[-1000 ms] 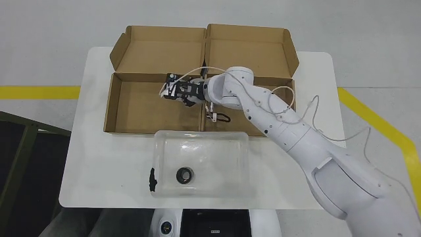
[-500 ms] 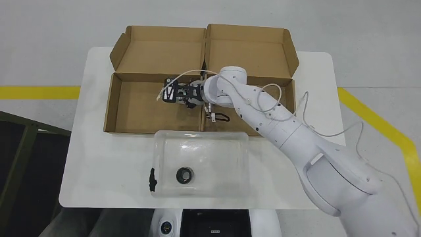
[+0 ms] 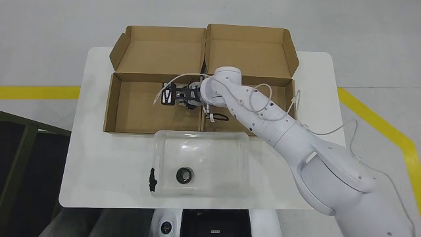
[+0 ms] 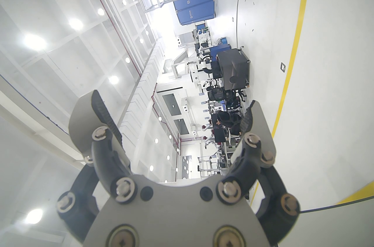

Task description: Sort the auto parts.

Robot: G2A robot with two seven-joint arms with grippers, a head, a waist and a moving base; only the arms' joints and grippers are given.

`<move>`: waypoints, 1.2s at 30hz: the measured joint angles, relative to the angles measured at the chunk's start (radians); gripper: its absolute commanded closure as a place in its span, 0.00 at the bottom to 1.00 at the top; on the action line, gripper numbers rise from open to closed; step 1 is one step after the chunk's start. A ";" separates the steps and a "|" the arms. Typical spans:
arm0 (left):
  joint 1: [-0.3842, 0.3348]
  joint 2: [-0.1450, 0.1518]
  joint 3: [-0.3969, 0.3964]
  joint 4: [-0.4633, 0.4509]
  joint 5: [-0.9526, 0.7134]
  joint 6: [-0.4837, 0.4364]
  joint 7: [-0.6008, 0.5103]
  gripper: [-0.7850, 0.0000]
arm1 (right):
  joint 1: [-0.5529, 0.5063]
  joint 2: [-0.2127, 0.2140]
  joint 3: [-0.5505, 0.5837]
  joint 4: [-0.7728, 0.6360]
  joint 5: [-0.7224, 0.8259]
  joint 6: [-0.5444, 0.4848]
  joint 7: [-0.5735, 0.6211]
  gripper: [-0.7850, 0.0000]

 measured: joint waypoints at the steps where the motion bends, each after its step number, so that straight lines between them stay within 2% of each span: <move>1: 0.000 0.000 0.000 0.000 0.000 0.000 0.000 0.00 | 0.000 -0.003 0.000 0.005 -0.003 0.000 -0.002 0.59; 11: 0.000 0.000 0.000 0.000 0.000 0.000 0.000 0.00 | 0.006 -0.016 0.018 0.008 -0.020 -0.023 -0.052 0.58; 21: 0.000 0.000 0.000 0.000 0.000 0.000 0.000 0.00 | 0.004 -0.006 0.070 -0.085 0.001 -0.078 -0.073 0.56; 27: 0.000 0.000 0.000 0.000 0.000 0.000 0.000 0.00 | -0.038 0.023 0.131 -0.208 0.019 -0.098 -0.062 0.56; 36: 0.000 0.000 0.000 0.000 0.000 0.000 0.000 0.00 | -0.200 0.097 0.255 -0.475 0.031 -0.144 0.007 0.55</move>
